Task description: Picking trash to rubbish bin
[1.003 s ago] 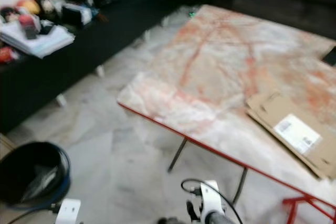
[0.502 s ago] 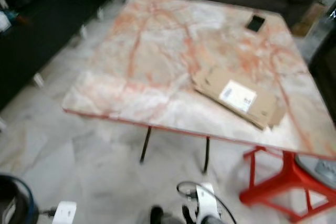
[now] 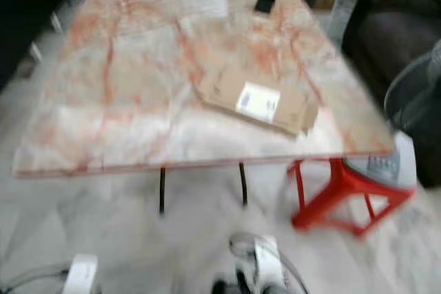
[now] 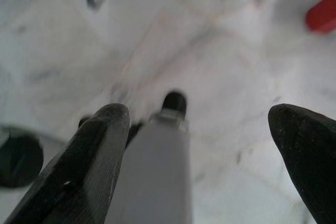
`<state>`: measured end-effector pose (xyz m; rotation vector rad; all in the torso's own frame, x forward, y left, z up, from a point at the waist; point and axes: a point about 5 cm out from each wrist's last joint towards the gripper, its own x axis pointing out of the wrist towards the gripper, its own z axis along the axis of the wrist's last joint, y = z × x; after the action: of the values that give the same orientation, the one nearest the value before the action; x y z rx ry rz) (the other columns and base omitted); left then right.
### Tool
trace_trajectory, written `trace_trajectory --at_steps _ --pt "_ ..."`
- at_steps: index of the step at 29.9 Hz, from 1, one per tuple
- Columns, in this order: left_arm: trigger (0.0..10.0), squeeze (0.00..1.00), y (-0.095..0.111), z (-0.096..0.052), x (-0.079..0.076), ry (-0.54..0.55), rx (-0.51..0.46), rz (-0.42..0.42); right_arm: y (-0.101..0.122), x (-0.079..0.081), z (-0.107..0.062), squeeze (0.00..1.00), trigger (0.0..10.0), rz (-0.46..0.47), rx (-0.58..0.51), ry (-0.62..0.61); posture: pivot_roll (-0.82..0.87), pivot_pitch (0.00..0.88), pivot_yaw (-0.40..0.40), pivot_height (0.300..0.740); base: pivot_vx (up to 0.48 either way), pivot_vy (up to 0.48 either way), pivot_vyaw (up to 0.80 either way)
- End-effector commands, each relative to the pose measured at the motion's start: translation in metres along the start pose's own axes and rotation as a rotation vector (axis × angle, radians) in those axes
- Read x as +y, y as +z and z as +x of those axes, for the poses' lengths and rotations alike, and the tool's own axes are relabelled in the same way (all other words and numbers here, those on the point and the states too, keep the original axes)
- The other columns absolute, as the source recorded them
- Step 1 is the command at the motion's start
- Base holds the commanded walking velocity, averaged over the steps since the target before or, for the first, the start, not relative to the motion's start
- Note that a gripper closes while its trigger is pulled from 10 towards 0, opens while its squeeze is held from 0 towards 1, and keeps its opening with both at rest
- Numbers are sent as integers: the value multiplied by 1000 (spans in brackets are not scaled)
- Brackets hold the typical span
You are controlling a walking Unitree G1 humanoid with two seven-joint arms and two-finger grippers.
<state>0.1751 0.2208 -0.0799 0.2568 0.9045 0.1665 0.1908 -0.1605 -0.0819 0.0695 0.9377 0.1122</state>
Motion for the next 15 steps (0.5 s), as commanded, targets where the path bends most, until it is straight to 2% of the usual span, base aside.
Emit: trace_trajectory --at_steps 1,4,9,10,13,14,15 --pt "10000 0 -20 -4 4 9 66 9 -4 2 0 0 10000 26 5 -2 100 166 -49 740 0 0 0" --pt "10000 0 -20 -4 5 10 60 0 -4 1 0 0 10000 28 3 -5 99 161 -45 740 0 0 0" --pt "10000 0 -6 -2 7 25 -33 -22 -5 0 -1 0 10000 25 4 -10 97 151 -40 740 0 0 0" --pt "10000 0 7 -1 10 39 -100 -31 -4 -1 -1 0 10000 25 -3 -12 95 149 -40 740 0 0 0" --pt "10000 0 32 2 11 37 -214 -37 -1 -1 -1 0 10000 24 -16 -11 100 140 -37 740 0 0 0" --pt "10000 0 41 2 9 25 -242 -36 0 -1 -1 0 10000 25 -19 -12 101 135 -34 740 0 0 0" --pt "10000 0 41 2 9 25 -242 -36 0 -1 -1 0 10000 25 -19 -12 101 135 -34 740 0 0 0"
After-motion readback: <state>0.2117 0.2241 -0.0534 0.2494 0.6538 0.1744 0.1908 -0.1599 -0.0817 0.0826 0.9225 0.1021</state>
